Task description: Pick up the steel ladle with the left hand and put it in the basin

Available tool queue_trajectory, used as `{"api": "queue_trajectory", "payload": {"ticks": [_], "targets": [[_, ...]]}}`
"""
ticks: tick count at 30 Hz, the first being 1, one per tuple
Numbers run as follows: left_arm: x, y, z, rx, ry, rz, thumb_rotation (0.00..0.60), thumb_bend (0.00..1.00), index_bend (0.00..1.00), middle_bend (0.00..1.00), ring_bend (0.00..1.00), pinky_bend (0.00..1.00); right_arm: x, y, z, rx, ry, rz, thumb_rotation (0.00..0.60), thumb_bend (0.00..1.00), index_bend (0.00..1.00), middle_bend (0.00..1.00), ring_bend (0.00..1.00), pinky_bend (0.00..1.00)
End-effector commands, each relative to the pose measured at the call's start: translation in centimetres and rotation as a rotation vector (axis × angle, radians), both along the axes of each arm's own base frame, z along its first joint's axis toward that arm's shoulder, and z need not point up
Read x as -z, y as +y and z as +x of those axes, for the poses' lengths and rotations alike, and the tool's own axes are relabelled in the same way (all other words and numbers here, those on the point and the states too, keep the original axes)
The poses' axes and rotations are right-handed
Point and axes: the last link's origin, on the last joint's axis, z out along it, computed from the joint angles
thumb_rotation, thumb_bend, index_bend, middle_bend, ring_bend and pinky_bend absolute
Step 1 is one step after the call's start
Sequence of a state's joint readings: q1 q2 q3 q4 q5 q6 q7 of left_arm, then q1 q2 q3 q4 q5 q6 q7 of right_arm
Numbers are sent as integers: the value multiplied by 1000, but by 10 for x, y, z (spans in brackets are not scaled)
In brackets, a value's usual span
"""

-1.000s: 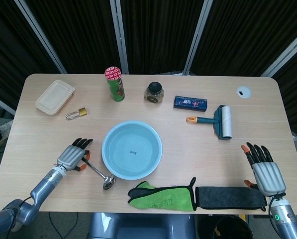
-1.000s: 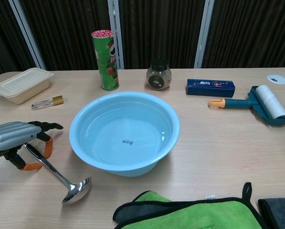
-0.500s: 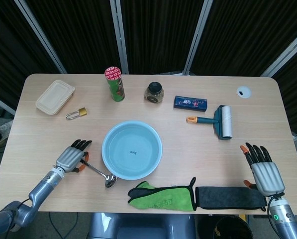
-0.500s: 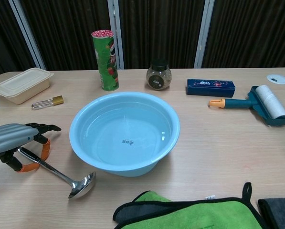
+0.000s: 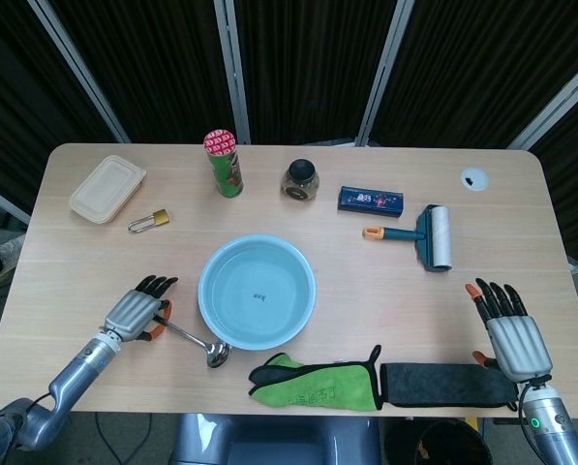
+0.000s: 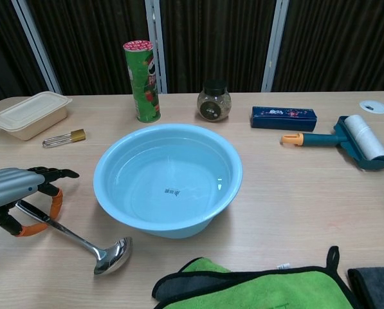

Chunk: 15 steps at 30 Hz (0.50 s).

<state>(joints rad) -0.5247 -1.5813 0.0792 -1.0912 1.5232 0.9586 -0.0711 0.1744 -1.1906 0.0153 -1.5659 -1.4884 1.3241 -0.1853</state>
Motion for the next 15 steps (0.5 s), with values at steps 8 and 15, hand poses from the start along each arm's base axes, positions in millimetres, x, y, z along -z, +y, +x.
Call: {"api": "queue_trajectory", "payload": {"ticks": [8, 15], "targets": [[-36, -40, 10, 92, -55, 46, 600, 495, 616, 0, 0, 0, 3, 5, 3, -17, 3, 10, 600, 0, 0, 0, 0, 0], [-49, -52, 14, 110, -82, 70, 600, 526, 634, 0, 0, 0, 3, 7, 5, -28, 1, 11, 600, 0, 0, 0, 0, 0]]}}
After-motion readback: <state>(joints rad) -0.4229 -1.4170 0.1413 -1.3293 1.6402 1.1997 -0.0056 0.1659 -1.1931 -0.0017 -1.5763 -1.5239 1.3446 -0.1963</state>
